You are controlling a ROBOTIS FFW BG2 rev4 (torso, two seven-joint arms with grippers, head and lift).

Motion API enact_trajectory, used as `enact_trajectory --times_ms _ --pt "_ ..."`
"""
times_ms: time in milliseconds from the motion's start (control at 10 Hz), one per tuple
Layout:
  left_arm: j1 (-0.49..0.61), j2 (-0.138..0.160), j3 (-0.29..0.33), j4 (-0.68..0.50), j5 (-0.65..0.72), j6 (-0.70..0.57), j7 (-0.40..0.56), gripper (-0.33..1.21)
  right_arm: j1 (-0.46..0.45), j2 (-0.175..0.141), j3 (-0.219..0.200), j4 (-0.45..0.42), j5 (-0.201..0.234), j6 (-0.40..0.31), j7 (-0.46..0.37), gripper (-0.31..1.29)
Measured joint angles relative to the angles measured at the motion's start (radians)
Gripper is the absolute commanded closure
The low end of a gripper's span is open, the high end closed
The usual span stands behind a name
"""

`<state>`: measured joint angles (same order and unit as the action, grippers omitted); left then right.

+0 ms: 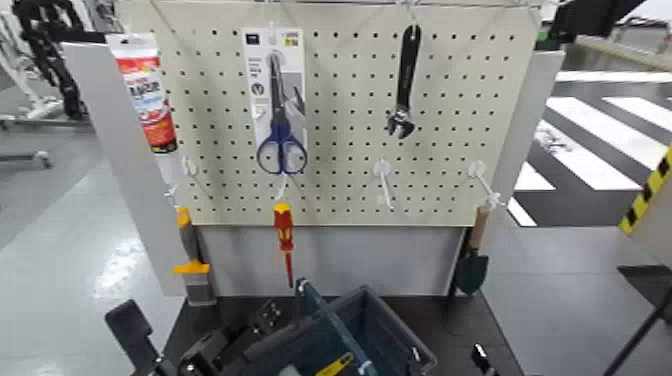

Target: Grasp the handle of the crate.

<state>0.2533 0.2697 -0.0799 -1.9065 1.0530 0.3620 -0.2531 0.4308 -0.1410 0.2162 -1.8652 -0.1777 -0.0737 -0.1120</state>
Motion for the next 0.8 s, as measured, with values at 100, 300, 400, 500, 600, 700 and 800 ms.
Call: enact_trajectory --times_ms 100,300,400,500,600,700,800 --pt "-0.01 0.016 -0.002 0.011 0.065 0.049 -0.001 0.14 -0.001 0.0 0.0 0.0 0.0 0.001 0.0 0.15" --pt "-0.048 0.035 -0.013 0.051 0.193 0.144 -0.003 0.14 0.0 0.001 0.0 0.0 -0.001 -0.001 0.0 0.15" --pt "-0.073 0.039 -0.016 0.075 0.254 0.199 -0.005 0.14 0.0 0.001 0.0 0.001 -0.002 -0.002 0.0 0.15" --pt "-0.098 0.041 -0.02 0.099 0.307 0.246 -0.007 0.14 0.0 0.002 0.0 0.001 -0.003 -0.003 0.0 0.15" --pt "-0.119 0.042 -0.031 0.127 0.366 0.276 -0.014 0.15 0.0 0.004 0.0 0.003 -0.003 -0.005 0.0 0.15" --pt "-0.138 0.041 -0.046 0.156 0.417 0.298 -0.022 0.15 0.0 0.005 0.0 0.004 -0.004 -0.008 0.0 0.15" --pt "-0.161 0.036 -0.056 0.183 0.451 0.324 -0.033 0.15 0.0 0.006 0.001 0.006 -0.005 -0.01 0.0 0.15"
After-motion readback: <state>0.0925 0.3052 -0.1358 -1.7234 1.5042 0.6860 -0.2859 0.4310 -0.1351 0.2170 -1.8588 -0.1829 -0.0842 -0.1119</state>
